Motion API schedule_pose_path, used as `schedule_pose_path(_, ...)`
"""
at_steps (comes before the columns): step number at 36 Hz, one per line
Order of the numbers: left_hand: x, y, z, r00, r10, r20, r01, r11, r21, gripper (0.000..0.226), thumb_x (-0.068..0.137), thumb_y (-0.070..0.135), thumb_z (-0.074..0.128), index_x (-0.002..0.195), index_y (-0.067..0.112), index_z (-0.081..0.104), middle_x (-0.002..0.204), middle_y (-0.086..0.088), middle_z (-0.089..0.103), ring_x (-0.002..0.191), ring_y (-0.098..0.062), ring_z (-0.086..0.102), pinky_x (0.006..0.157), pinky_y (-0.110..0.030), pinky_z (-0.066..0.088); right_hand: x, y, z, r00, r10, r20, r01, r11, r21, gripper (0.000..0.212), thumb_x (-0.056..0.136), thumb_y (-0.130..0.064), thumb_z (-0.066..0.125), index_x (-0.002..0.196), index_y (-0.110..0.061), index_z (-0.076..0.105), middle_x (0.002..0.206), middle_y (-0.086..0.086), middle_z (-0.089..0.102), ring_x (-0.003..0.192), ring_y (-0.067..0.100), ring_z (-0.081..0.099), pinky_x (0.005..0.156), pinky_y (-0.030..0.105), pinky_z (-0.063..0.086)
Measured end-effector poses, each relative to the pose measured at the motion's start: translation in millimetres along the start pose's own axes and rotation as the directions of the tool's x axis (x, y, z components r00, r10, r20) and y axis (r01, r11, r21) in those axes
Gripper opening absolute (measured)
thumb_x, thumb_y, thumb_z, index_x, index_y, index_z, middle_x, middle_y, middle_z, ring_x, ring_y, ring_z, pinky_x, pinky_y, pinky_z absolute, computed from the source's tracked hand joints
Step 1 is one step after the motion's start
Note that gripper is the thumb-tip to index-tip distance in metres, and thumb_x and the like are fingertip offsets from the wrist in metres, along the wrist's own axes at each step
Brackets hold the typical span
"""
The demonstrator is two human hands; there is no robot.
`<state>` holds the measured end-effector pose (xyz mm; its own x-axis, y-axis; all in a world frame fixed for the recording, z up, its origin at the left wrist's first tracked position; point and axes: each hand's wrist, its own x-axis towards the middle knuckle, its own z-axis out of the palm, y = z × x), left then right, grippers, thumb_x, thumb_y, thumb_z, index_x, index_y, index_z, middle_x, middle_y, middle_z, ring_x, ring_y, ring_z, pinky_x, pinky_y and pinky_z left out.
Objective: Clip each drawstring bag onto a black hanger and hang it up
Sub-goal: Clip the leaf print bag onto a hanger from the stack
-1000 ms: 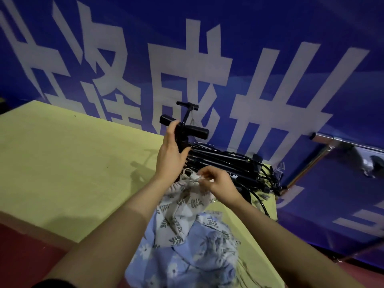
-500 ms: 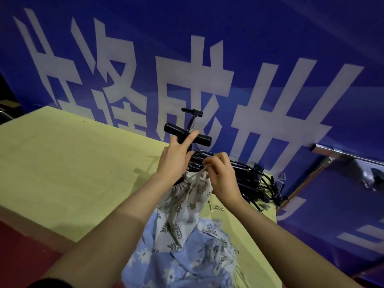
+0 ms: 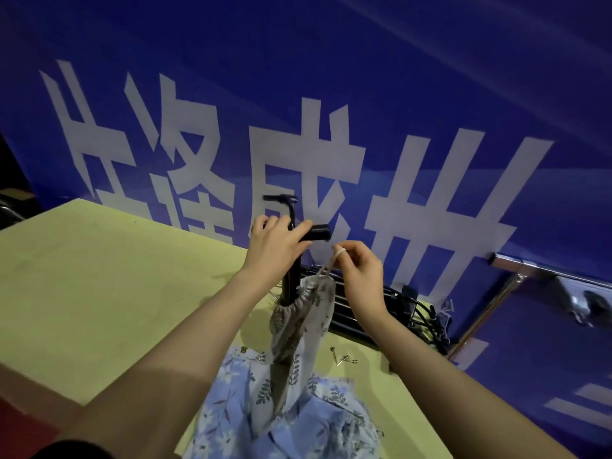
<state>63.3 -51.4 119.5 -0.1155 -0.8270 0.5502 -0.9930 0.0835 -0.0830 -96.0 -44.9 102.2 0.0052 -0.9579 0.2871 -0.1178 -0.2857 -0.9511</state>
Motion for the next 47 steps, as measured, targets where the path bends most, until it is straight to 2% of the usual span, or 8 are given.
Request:
schedule_pose_path(7, 35.3, 6.3, -29.4, 0.998, -0.04, 0.044, 0.038, 0.998, 0.05, 0.045, 0.096, 0.042, 0.043, 0.136, 0.023, 0.041, 0.117, -0.01, 0.057, 0.111, -0.029, 0.053, 0.092, -0.036, 0.036, 23.4, -45.9, 4.1, 0.985, 0.022, 0.171, -0.062, 0.972, 0.229, 0.019, 0.091, -0.002, 0.055, 0.089, -0.015, 0.068, 0.082, 0.005, 0.071, 0.075, 0.012, 0.068, 0.069, 0.019, 0.054)
schedule_pose_path(12, 41.8, 8.9, -34.1, 0.994, -0.024, 0.11, 0.013, 0.995, 0.097, 0.044, 0.096, 0.04, 0.04, 0.136, 0.022, 0.041, 0.119, -0.01, 0.054, 0.113, -0.029, 0.051, 0.09, -0.035, 0.035, 38.5, -75.2, 2.5, 0.96, 0.174, 0.22, -0.261, 0.843, 0.471, 0.029, 0.084, 0.012, 0.042, 0.089, -0.003, 0.065, 0.073, 0.008, 0.065, 0.055, 0.011, 0.054, 0.058, 0.022, 0.047)
schedule_pose_path(17, 32.9, 7.4, -33.6, 0.973, 0.032, 0.228, -0.048, 0.997, 0.063, 0.041, 0.098, 0.036, 0.039, 0.138, 0.024, 0.039, 0.115, -0.011, 0.053, 0.107, -0.031, 0.052, 0.086, -0.035, 0.036, 46.4, -88.1, -1.3, 0.979, -0.08, 0.19, 0.085, 0.996, -0.017, 0.032, 0.083, 0.012, 0.046, 0.1, -0.011, 0.06, 0.072, -0.003, 0.048, 0.056, 0.004, 0.044, 0.053, 0.014, 0.039)
schedule_pose_path(23, 8.8, 6.1, -20.1, 0.944, 0.049, 0.326, -0.025, 0.997, -0.077, 0.046, 0.097, 0.012, 0.035, 0.142, 0.023, 0.034, 0.114, -0.014, 0.051, 0.105, -0.035, 0.05, 0.078, -0.036, 0.034, 50.8, -89.8, 1.9, 0.919, -0.29, 0.265, 0.375, 0.851, -0.367, 0.037, 0.086, 0.011, 0.042, 0.107, -0.014, 0.059, 0.076, -0.009, 0.044, 0.066, 0.005, 0.043, 0.059, 0.011, 0.039)
schedule_pose_path(27, 5.5, 7.0, -25.1, 0.938, -0.037, 0.345, 0.131, 0.959, -0.253, 0.045, 0.098, 0.022, 0.032, 0.143, 0.019, 0.031, 0.124, -0.018, 0.037, 0.113, -0.04, 0.042, 0.094, -0.043, 0.035, 50.3, -83.8, 3.6, 0.952, -0.238, 0.19, 0.288, 0.907, -0.307, 0.008, 0.088, -0.007, 0.057, 0.09, -0.008, 0.064, 0.062, -0.01, 0.048, 0.051, 0.0, 0.046, 0.05, 0.009, 0.037)
schedule_pose_path(33, 2.0, 5.6, -34.3, 0.946, 0.0, 0.324, 0.154, 0.88, -0.45, 0.041, 0.094, 0.033, 0.04, 0.134, 0.025, 0.037, 0.134, -0.001, 0.028, 0.121, -0.025, 0.034, 0.096, -0.043, 0.037, 45.9, -90.4, 7.1, 0.95, -0.196, 0.242, 0.261, 0.925, -0.276, 0.027, 0.088, -0.022, 0.065, 0.07, -0.004, 0.057, 0.055, -0.005, 0.049, 0.046, 0.0, 0.048, 0.049, 0.01, 0.037)
schedule_pose_path(40, -1.8, 29.6, -47.7, 0.936, -0.115, 0.332, 0.253, 0.875, -0.412, 0.036, 0.095, 0.043, 0.038, 0.126, 0.026, 0.045, 0.11, 0.004, 0.045, 0.111, -0.02, 0.037, 0.085, -0.032, 0.034, 34.3, -94.8, 7.6, 0.906, -0.263, 0.331, 0.348, 0.909, -0.23, 0.023, 0.087, -0.018, 0.066, 0.07, -0.009, 0.054, 0.054, -0.009, 0.046, 0.047, -0.001, 0.049, 0.05, 0.014, 0.044)
schedule_pose_path(47, -2.0, 36.8, -35.0, 0.941, -0.091, 0.327, 0.151, 0.975, -0.162, 0.033, 0.098, 0.038, 0.032, 0.125, 0.028, 0.049, 0.125, 0.004, 0.053, 0.116, -0.02, 0.039, 0.094, -0.031, 0.031, 29.2, -91.1, 2.3, 0.877, -0.389, 0.282, 0.453, 0.864, -0.218, 0.02, 0.088, -0.02, 0.067, 0.073, -0.009, 0.059, 0.06, -0.009, 0.05, 0.055, 0.003, 0.046, 0.055, 0.015, 0.042)
